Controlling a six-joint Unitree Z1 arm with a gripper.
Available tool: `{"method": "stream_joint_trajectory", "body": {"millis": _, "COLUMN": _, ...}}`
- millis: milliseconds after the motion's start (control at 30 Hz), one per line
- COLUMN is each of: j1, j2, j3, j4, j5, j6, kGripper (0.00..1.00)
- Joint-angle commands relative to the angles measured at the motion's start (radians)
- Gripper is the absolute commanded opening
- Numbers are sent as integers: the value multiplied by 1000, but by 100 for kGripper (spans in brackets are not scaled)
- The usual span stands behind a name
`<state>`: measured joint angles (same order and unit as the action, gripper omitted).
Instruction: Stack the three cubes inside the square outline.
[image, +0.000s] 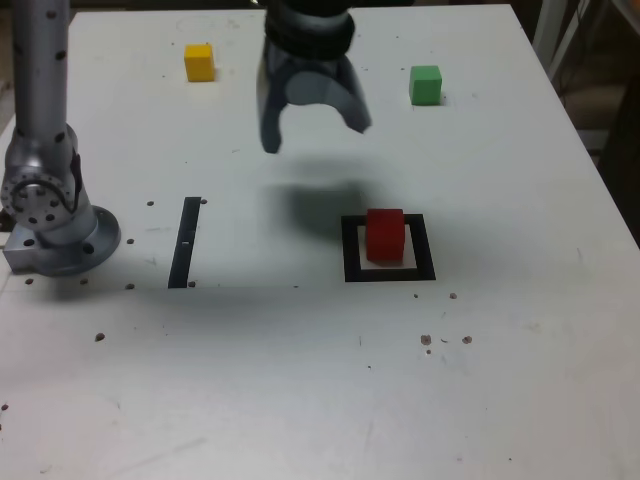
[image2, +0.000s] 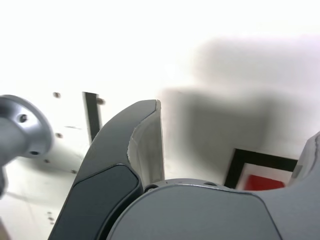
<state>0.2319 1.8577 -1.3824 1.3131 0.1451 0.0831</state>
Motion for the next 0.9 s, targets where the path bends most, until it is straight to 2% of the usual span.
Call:
{"method": "stream_joint_trajectory", "body": {"millis": 0, "j1": 11, "j2": -9, "j3": 4, "j4": 17, "j5": 10, "j6": 14, "kGripper": 99}}
{"method": "stream_joint_trajectory", "body": {"millis": 400, "j1": 107, "j2": -49, "j3": 28, "j4": 35, "j5": 39, "j6": 120, "kGripper": 99}}
{"method": "stream_joint_trajectory", "body": {"millis": 867, "j1": 355, "j2": -81, "j3": 16, "j4": 42, "j5": 47, "j6": 298, "kGripper": 99}}
